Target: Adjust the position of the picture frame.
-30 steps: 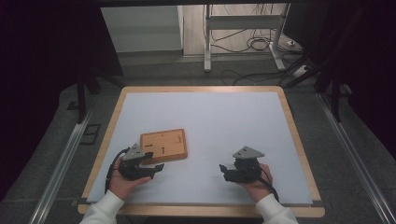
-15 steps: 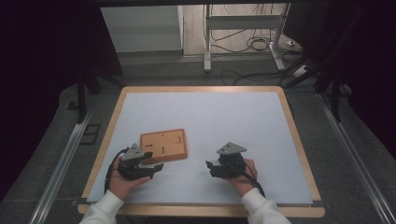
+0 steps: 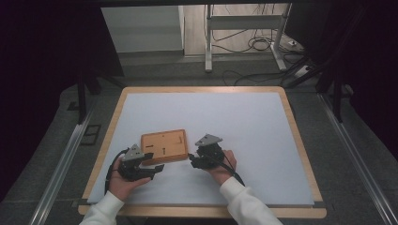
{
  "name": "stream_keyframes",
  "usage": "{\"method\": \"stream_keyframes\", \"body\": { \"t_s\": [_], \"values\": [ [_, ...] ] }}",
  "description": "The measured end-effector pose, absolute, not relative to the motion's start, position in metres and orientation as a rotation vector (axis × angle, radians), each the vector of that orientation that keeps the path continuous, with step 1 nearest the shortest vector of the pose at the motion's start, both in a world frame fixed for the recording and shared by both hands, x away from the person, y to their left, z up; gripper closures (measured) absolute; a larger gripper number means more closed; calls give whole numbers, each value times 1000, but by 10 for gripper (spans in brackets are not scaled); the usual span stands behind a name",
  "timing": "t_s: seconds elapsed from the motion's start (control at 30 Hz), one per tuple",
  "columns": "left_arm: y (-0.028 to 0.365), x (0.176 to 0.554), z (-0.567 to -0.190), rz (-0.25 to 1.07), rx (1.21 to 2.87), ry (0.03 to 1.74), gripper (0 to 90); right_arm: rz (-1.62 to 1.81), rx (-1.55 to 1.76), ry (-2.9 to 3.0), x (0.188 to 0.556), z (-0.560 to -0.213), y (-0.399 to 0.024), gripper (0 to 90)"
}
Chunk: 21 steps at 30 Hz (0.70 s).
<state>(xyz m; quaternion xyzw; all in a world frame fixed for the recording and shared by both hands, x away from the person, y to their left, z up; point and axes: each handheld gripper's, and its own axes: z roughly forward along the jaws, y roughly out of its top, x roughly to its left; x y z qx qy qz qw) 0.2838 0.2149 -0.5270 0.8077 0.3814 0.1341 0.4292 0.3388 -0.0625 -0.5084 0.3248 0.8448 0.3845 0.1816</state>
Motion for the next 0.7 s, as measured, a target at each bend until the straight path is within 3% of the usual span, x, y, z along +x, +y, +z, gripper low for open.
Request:
{"method": "stream_keyframes", "body": {
  "t_s": [0.7],
  "values": [
    [216,284,-527,336,2013,955,301,1101,911,2375,379,-518,-11,616]
  ]
}}
